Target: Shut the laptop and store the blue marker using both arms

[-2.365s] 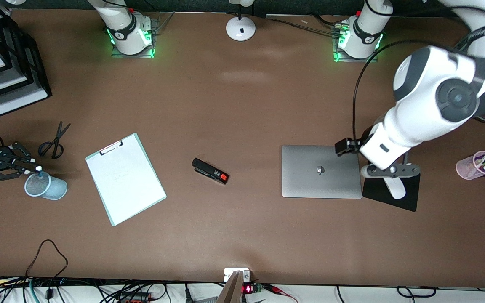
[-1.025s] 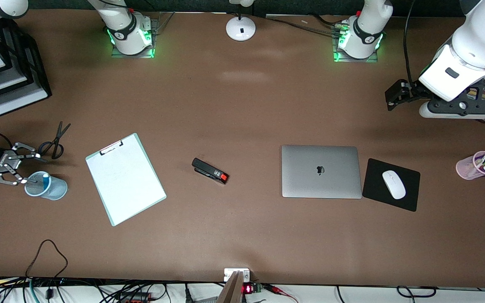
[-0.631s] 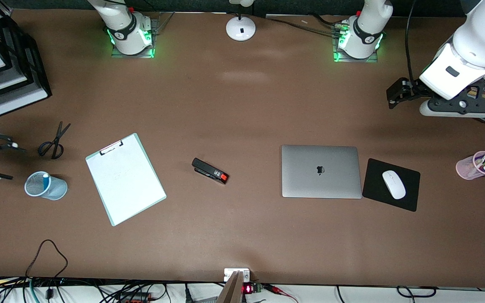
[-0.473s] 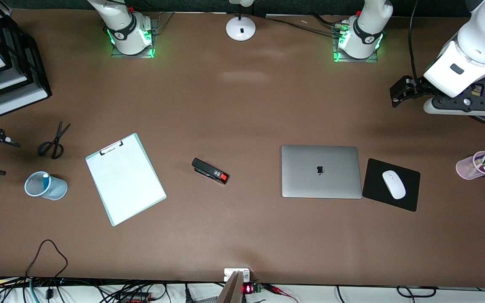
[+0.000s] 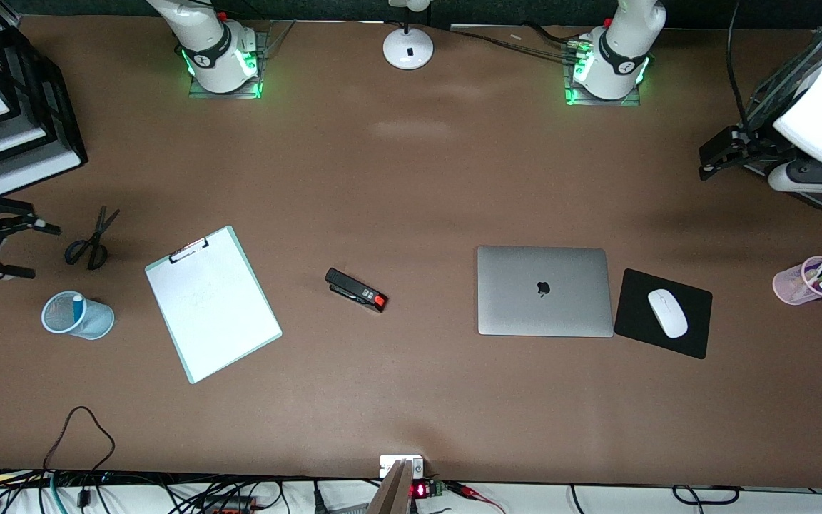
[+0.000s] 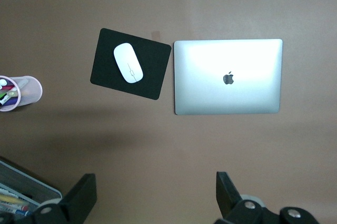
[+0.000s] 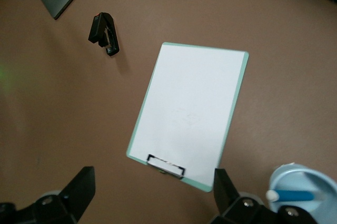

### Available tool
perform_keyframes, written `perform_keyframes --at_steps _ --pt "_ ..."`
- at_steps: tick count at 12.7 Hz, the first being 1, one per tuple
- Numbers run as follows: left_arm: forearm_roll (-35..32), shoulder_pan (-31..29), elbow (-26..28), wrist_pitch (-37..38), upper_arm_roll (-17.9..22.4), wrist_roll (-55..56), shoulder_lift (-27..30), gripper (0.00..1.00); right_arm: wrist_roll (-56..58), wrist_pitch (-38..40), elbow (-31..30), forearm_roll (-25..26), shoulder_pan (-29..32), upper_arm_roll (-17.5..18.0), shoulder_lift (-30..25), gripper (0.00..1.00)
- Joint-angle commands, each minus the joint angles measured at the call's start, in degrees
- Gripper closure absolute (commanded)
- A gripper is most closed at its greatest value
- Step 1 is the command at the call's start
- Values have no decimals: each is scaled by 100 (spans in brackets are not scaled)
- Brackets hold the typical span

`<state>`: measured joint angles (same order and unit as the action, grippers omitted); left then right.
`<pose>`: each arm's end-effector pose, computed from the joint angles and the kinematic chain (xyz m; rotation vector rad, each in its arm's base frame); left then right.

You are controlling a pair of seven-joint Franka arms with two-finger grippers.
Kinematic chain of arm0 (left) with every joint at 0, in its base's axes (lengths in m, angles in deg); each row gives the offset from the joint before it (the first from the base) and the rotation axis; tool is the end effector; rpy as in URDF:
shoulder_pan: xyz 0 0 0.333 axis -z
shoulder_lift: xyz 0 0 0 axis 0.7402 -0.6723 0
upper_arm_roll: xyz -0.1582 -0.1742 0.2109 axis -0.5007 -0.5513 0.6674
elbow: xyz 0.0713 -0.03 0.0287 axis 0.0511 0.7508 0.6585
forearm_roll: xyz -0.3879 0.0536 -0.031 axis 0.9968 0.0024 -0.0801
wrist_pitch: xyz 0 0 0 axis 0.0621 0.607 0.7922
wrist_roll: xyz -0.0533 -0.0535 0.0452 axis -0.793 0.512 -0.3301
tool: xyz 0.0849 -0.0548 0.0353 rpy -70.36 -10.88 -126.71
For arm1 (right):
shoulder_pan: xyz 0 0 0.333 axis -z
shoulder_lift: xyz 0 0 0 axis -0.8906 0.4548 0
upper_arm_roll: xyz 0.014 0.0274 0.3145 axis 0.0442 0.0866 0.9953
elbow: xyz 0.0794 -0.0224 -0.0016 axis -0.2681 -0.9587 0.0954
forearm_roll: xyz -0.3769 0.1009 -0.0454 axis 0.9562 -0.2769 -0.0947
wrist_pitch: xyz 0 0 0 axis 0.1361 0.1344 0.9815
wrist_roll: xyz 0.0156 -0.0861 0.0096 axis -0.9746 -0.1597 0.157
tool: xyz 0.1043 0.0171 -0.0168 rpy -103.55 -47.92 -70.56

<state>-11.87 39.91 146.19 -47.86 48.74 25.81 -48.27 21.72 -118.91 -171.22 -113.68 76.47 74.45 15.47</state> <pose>0.5493 -0.0524 0.6218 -3.1288 0.0317 0.0476 0.6321 -0.1454 0.4537 -2.4753 -0.9395 -0.1703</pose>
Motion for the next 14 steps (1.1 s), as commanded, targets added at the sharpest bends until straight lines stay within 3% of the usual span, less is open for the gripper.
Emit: perform_keyframes --at_steps 1,7,11,14 --pt "102 -68 290 0 -47 -169 242 0 -1489 -19 -390 352 -463 -22 -381 0" --pt "111 -59 440 0 -64 -634 374 0 -5438 121 -461 1581 -1545 -22 -786 0" --pt "111 -68 571 17 -55 -661 461 0 -5952 656 -347 2732 -1616 -48 -1286 0" --pt "111 -59 589 -35 -55 -653 462 0 -5838 1263 267 3042 -1528 -92 -1384 0"
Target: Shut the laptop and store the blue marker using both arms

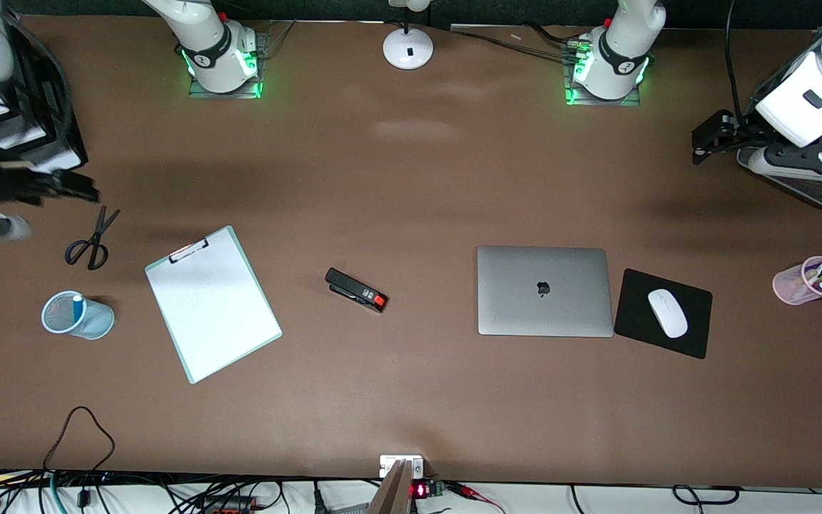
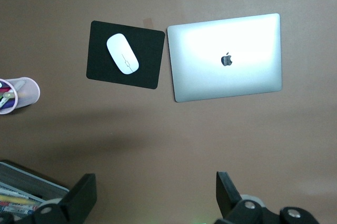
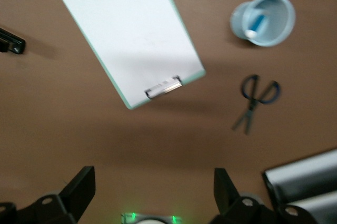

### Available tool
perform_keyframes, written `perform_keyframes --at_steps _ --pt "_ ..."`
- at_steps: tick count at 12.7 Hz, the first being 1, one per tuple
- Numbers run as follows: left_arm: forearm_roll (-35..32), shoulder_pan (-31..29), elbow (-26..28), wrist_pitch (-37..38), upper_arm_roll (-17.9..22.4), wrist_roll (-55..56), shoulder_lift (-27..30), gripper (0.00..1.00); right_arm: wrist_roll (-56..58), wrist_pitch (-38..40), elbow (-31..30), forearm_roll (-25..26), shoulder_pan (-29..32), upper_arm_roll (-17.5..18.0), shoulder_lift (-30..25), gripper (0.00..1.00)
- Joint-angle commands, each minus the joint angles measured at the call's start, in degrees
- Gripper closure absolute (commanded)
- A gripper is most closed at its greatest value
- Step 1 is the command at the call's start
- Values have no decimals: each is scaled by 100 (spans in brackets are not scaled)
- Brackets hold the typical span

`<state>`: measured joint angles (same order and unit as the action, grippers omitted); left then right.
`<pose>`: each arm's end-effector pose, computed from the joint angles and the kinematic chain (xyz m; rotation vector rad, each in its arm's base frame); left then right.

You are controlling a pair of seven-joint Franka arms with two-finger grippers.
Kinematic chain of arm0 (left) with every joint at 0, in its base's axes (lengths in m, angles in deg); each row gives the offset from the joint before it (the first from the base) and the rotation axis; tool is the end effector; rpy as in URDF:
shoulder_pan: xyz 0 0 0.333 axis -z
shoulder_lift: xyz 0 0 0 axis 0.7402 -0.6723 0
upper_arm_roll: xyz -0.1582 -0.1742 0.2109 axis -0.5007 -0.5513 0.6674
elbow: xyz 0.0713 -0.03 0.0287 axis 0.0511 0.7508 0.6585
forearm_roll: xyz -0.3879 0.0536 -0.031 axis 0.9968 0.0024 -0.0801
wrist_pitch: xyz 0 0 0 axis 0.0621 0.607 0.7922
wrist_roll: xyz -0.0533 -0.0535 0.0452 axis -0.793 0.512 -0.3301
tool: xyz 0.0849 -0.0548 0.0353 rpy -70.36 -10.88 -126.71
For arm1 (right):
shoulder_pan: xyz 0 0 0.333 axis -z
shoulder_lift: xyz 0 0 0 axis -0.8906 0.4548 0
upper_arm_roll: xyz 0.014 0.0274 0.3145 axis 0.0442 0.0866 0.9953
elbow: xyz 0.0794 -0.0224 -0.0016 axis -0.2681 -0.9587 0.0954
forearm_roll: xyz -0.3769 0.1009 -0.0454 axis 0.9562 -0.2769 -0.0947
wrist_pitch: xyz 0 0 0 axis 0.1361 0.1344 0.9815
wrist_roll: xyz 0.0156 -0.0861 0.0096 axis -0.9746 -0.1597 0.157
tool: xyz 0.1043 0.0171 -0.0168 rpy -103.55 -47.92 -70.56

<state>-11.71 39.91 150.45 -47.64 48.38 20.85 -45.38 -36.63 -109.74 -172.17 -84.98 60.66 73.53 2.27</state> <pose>0.5319 -0.0576 0.6134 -3.1137 0.1755 0.0930 0.5812 -0.0270 0.5673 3.1132 0.0791 -0.2778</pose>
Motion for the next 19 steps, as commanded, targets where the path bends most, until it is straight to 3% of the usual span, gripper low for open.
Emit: perform_keyframes --at_steps 1,4,8,11,19 --pt "104 -60 146 -74 -19 -156 164 0 -20 434 547 260 70 0 -21 0" --pt "139 -60 119 -92 -19 -156 137 0 -459 497 453 262 44 9 -178 0" --pt "148 -51 93 -154 -19 -165 111 0 -390 -242 -584 226 53 0 -925 0" --pt "219 -51 84 -154 -19 -165 93 0 -346 -75 -585 -124 53 -193 -1022 0" --pt "219 -51 58 -136 -11 -156 76 0 -372 -57 -568 -55 35 -176 -996 0"
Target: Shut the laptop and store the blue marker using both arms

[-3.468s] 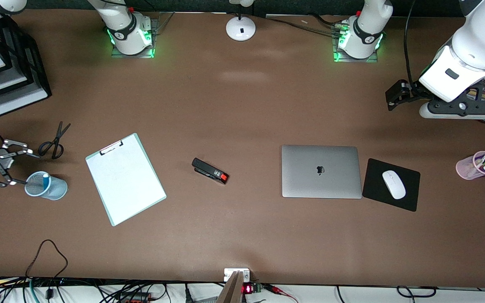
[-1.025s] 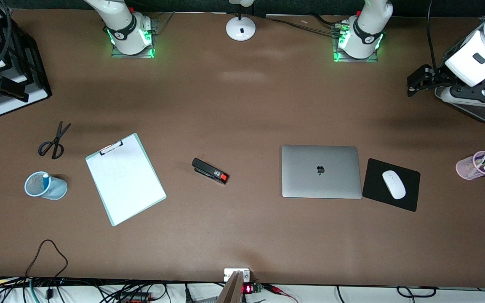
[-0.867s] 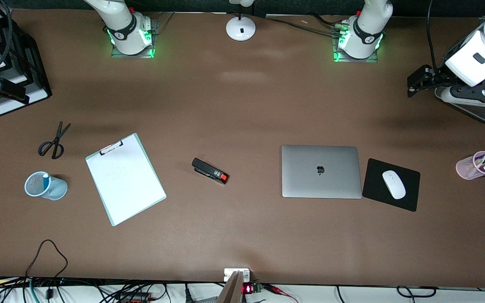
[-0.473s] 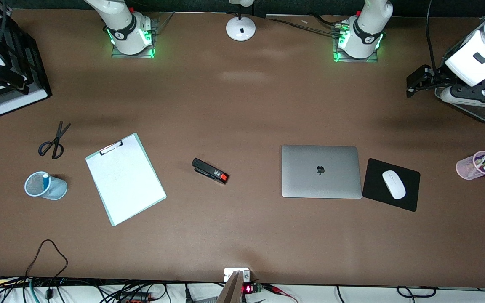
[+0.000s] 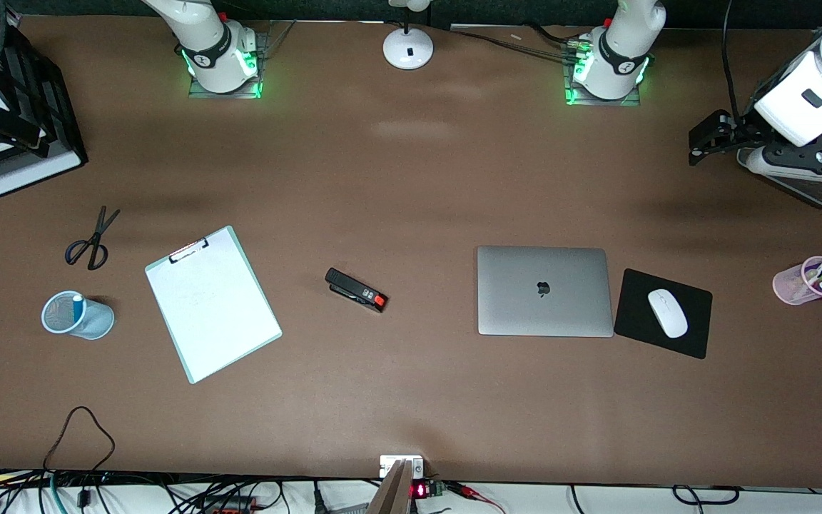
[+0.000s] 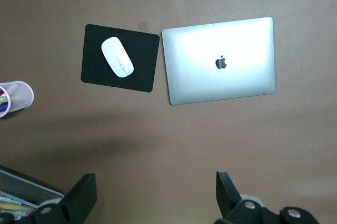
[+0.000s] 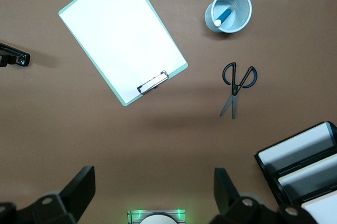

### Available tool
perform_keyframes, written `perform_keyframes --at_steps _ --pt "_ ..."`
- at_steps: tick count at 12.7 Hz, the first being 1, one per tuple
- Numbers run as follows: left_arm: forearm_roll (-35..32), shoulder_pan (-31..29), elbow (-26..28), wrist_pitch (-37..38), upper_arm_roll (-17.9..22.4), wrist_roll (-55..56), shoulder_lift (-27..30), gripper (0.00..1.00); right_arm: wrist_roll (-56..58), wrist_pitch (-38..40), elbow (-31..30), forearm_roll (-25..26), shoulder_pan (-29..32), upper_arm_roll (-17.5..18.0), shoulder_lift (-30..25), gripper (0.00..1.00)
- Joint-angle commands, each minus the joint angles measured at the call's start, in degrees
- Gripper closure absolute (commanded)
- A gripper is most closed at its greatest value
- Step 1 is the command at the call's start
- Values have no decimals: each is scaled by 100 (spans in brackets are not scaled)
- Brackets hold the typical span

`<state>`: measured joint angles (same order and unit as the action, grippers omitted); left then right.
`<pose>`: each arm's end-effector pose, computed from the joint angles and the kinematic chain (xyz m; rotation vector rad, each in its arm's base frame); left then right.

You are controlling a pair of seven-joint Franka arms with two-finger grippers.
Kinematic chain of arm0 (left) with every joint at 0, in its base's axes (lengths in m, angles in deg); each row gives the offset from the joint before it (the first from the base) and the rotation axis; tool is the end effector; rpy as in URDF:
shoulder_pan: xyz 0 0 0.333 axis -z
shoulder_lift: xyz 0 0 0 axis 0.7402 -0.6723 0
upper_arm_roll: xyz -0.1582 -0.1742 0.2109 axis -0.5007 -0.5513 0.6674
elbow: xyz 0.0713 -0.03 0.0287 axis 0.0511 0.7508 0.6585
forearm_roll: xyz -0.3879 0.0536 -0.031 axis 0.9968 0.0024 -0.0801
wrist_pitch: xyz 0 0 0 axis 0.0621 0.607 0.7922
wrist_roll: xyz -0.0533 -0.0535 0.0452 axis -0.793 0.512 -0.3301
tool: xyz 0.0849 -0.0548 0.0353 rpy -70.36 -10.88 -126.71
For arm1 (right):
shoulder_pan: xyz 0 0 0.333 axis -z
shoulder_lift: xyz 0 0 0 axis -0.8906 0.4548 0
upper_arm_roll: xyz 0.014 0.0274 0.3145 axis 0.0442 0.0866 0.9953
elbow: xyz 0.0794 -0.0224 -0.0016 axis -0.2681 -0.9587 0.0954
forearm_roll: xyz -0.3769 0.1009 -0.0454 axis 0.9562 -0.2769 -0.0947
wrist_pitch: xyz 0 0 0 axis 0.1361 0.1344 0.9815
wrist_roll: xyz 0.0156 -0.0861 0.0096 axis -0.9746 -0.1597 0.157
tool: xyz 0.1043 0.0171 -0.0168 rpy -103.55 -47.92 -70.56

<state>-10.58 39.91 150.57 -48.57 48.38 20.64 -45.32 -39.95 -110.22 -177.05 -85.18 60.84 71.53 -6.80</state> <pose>0.5331 -0.0600 0.6142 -3.1342 0.1826 0.0713 0.5354 -0.0489 0.6170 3.1335 -0.0707 -0.1505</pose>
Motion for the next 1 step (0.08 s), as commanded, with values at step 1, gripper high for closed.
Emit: perform_keyframes --at_steps 1 --pt "97 -51 -50 0 -11 -126 18 0 -49 -9 -79 -26 9 32 -90 0"
